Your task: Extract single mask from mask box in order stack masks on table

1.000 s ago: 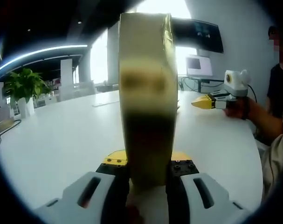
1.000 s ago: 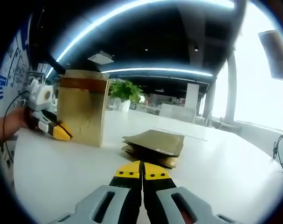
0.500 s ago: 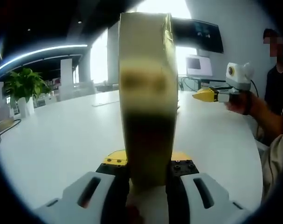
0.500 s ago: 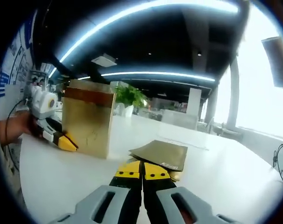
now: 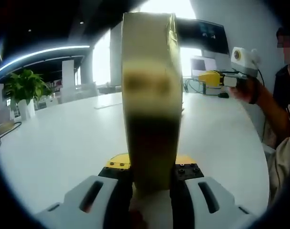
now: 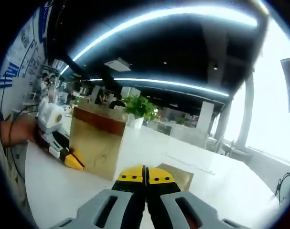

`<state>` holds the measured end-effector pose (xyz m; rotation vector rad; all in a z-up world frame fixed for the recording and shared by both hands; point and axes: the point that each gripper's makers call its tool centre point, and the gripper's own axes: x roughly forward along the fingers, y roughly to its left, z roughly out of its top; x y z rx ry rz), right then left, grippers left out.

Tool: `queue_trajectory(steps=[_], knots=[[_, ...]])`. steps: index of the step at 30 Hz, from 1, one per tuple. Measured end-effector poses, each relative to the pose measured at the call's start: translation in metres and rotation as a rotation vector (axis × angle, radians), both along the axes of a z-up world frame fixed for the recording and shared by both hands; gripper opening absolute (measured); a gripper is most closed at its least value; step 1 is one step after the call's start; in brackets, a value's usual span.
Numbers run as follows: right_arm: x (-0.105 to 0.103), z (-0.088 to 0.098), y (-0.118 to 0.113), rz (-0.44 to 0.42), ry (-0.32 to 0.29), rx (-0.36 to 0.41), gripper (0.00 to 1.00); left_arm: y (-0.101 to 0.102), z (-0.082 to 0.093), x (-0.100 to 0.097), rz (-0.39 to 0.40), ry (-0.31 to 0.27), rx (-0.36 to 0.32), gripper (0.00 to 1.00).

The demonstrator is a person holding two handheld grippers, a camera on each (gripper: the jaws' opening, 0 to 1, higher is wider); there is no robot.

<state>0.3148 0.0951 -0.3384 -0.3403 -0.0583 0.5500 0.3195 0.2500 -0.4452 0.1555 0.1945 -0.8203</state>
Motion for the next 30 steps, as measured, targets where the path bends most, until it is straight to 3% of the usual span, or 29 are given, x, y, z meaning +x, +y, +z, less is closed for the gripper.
queue_trajectory(steps=[13,21,26,30], knots=[[0.002,0.026,0.019,0.073,-0.055,-0.11,0.0,-0.001,0.0,0.0,-0.005,0.0,-0.001,0.2],[0.003,0.035,0.032,0.111,-0.085,-0.225,0.02,-0.001,0.001,0.001,-0.009,-0.007,0.002,0.2],[0.003,0.038,0.041,0.128,-0.1,-0.36,0.01,-0.001,0.001,0.001,-0.014,-0.016,0.008,0.2],[0.002,0.043,0.048,0.154,-0.1,-0.395,0.02,-0.001,0.001,0.001,-0.018,-0.023,0.012,0.2]])
